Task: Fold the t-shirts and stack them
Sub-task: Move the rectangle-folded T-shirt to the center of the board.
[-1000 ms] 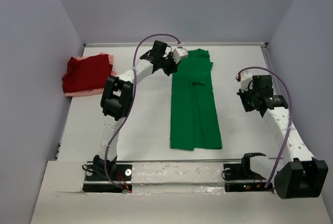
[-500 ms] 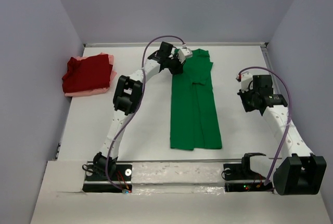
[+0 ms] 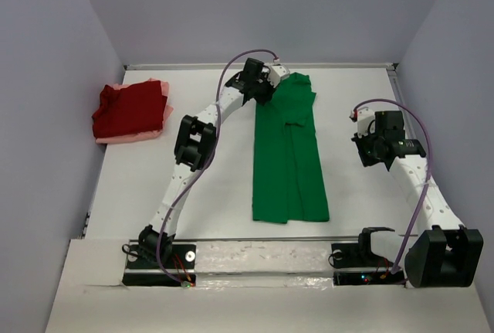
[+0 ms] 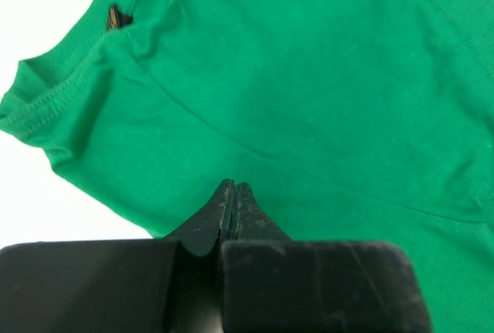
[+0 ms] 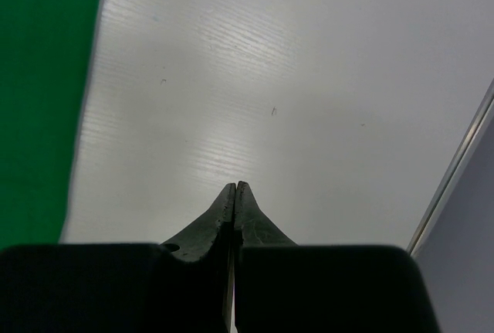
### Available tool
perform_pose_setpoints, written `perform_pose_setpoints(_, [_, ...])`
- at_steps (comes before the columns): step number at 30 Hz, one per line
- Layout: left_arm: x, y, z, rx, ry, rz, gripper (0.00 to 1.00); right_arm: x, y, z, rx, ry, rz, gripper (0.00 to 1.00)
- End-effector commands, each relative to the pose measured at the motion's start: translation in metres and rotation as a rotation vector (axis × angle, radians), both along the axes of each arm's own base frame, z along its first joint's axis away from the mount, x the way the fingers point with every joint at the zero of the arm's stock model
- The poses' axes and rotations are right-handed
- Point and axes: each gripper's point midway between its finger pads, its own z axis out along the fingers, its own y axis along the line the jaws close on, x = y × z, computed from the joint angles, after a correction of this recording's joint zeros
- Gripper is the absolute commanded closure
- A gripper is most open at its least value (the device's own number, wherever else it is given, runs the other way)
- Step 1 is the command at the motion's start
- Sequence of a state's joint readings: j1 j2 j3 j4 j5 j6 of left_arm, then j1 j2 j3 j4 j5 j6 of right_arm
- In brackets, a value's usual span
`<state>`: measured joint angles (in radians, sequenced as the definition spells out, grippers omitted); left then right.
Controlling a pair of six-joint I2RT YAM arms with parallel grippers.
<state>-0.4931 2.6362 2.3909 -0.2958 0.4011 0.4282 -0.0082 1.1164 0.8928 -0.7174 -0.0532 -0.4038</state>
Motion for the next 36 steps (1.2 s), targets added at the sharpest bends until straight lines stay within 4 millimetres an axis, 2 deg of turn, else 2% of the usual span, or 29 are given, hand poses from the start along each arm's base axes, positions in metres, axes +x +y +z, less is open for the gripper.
perform_pose_setpoints(1, [0.003, 0.002, -0.001, 0.051, -0.013, 0.038, 1.0, 0.009, -0.001, 0.012, 0.003, -0.042, 0.003, 1.0])
perform_pose_setpoints(7, [-0.01, 0.004, -0.023, 0.167, -0.006, 0.006, 1.0, 0.009, 0.0, 0.011, 0.007, -0.029, 0.01, 1.0])
perform_pose_setpoints(11, [-0.009, 0.01, -0.041, 0.25, -0.02, 0.032, 1.0, 0.009, 0.001, 0.009, 0.012, -0.015, 0.015, 1.0])
perform_pose_setpoints(23, [0.02, 0.028, -0.039, 0.322, -0.115, 0.203, 1.0, 0.009, 0.004, 0.002, 0.021, 0.022, 0.03, 1.0])
perform_pose_setpoints(36, [0.051, 0.058, -0.021, 0.32, -0.208, 0.471, 1.0, 0.009, 0.008, -0.008, 0.042, 0.067, 0.052, 1.0])
